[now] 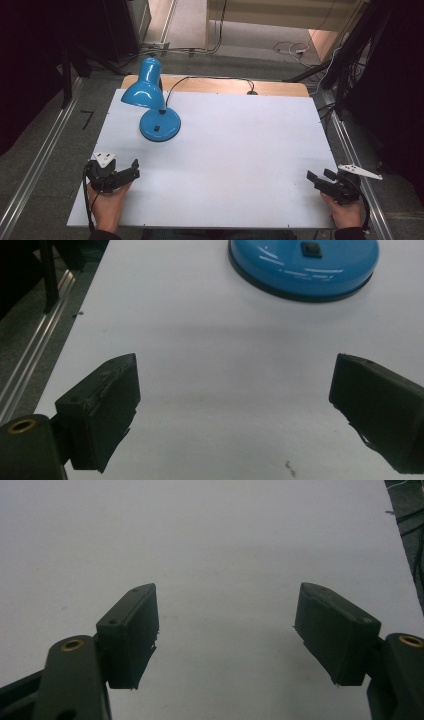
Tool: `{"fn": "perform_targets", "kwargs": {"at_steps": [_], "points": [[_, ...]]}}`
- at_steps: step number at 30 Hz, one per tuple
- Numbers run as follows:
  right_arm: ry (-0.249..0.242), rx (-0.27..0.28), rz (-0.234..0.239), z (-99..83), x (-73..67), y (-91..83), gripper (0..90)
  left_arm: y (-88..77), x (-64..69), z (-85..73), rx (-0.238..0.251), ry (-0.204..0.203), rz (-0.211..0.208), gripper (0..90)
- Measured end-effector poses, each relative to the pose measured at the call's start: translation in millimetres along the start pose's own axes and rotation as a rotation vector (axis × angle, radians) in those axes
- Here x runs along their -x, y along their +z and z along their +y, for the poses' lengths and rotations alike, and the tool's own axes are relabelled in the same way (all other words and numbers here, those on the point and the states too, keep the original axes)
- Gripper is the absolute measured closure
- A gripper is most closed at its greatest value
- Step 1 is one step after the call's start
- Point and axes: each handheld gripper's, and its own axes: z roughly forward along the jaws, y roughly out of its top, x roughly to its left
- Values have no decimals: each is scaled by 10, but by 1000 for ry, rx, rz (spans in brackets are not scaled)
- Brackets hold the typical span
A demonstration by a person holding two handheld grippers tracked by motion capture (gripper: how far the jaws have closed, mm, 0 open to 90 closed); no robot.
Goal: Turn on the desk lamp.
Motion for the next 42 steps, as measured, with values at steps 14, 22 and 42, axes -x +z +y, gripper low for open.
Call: {"fn": "perform_targets", "kwargs": {"at_steps": [14,22,42], "points": [[-3,0,0,2,-5,2,240,26,61,60,39,-32,-53,68],[-5,-1,-4,3,-6,9,240,66,73,117,57,-46,-45,69],[-4,-2,-4,5,-9,12,241,152,124,195,85,-44,-56,99]]}}
